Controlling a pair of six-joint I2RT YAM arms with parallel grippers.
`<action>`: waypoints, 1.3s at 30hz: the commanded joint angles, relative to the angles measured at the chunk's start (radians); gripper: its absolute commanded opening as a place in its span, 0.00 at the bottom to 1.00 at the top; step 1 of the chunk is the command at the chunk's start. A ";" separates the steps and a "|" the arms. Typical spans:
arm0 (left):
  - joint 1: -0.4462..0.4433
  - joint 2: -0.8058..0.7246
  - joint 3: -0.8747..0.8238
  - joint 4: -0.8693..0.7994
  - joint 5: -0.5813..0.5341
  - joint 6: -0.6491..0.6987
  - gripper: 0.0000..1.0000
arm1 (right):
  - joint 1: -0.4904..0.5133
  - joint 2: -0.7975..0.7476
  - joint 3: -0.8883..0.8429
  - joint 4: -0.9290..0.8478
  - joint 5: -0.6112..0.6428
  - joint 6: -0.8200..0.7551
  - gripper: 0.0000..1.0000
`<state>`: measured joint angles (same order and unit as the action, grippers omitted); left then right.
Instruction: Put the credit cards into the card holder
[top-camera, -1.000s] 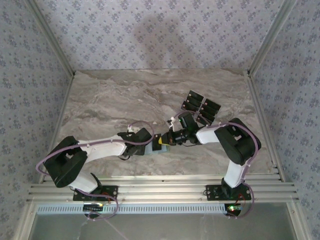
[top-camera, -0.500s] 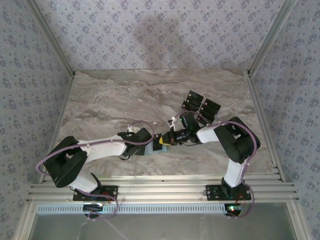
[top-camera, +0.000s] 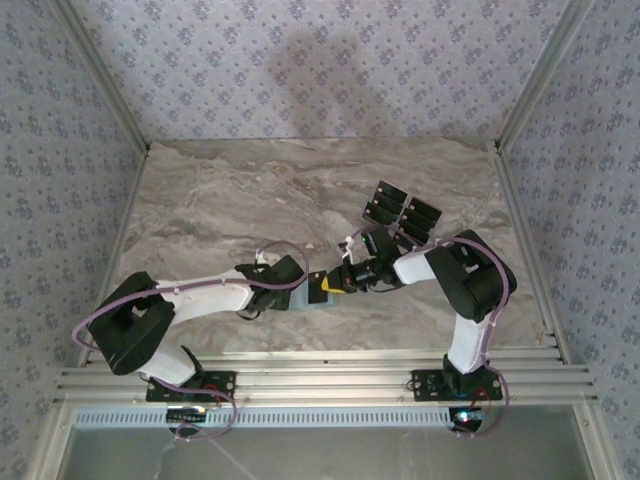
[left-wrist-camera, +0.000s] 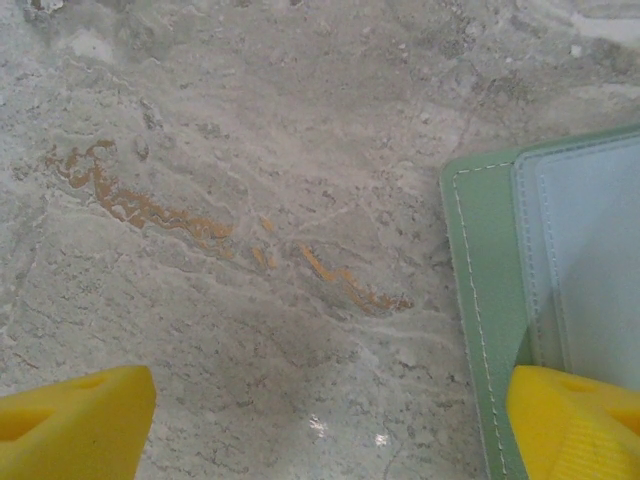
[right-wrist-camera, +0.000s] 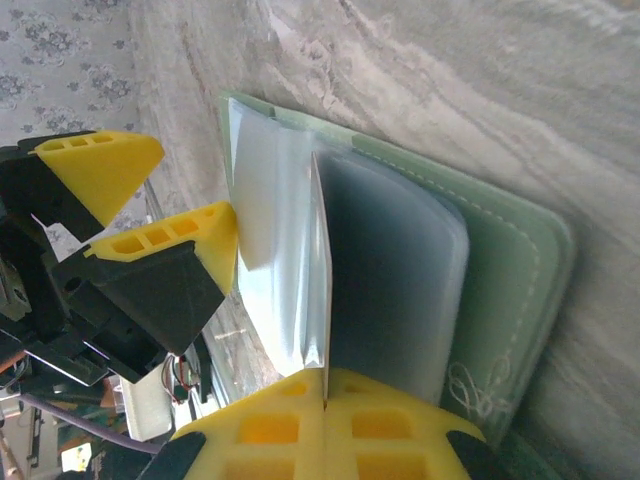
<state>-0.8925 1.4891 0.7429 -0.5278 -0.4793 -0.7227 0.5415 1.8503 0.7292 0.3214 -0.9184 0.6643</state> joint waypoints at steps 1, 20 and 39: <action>-0.006 0.013 0.025 -0.030 -0.018 0.015 0.91 | 0.013 0.025 0.022 -0.033 -0.028 -0.026 0.00; -0.006 -0.074 0.076 -0.070 -0.058 0.027 0.92 | 0.016 0.036 0.025 -0.030 -0.028 -0.009 0.00; -0.008 0.025 0.043 -0.019 -0.051 0.066 0.93 | 0.009 0.036 0.023 -0.061 0.010 -0.009 0.00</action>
<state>-0.8925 1.5192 0.8066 -0.5175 -0.4950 -0.6476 0.5503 1.8702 0.7544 0.3027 -0.9348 0.6628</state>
